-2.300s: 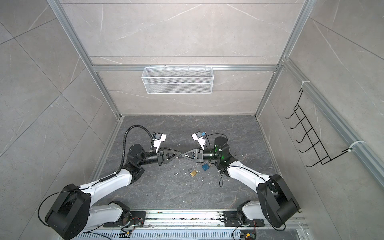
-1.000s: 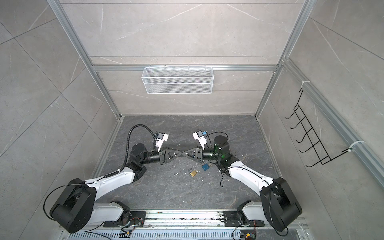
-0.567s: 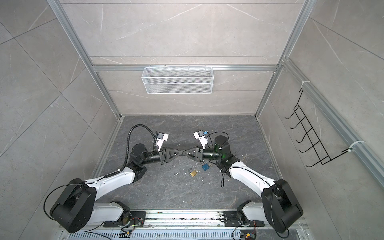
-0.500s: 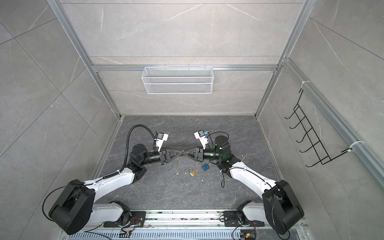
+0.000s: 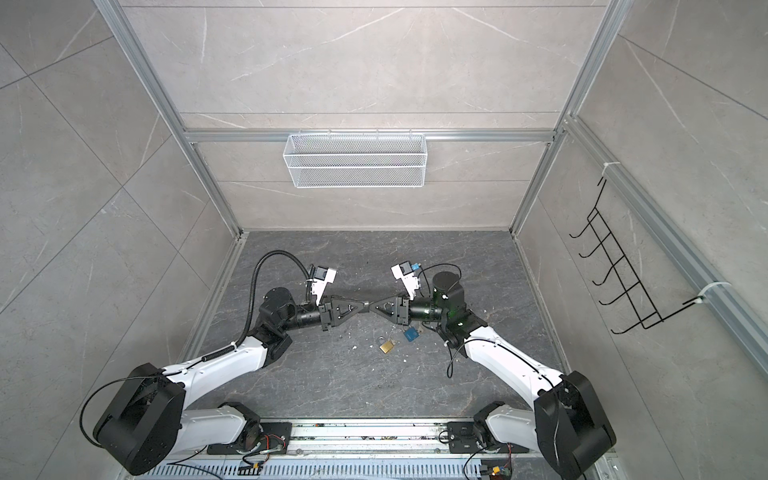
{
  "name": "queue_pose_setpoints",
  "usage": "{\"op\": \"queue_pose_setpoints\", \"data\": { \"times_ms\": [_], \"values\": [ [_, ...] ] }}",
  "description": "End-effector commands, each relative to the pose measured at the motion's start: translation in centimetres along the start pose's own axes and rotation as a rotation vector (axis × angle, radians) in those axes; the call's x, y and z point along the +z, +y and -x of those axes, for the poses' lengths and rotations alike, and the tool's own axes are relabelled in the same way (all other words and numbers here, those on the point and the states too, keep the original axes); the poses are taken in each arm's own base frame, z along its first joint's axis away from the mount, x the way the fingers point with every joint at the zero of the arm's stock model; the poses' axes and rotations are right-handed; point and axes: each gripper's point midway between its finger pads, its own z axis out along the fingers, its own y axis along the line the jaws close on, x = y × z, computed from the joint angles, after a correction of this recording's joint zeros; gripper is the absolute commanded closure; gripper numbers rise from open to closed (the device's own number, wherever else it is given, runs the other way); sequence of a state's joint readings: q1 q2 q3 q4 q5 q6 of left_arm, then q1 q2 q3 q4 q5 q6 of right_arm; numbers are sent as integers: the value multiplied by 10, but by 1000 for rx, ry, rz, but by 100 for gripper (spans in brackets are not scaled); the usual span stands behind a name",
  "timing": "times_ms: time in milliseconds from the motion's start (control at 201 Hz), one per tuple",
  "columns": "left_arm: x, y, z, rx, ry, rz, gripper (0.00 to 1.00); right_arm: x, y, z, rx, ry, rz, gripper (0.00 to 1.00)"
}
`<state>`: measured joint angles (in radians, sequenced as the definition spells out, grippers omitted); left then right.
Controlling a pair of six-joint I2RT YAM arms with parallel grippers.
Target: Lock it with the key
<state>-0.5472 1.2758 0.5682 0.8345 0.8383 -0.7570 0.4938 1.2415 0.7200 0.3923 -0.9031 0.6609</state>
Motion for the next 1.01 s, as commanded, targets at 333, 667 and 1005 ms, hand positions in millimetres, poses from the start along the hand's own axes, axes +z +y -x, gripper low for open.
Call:
{"op": "queue_pose_setpoints", "data": {
  "times_ms": [333,667,1005],
  "values": [
    [-1,-21,15,90,-25,-60,100,-1,-1,9,-3,-25,-7,72],
    [0,-21,15,84,-19,-66,100,1,-6,11,-8,-28,-27,65],
    [2,-20,14,78,-13,-73,100,1,-5,12,-24,-31,-19,77]
  ]
}}
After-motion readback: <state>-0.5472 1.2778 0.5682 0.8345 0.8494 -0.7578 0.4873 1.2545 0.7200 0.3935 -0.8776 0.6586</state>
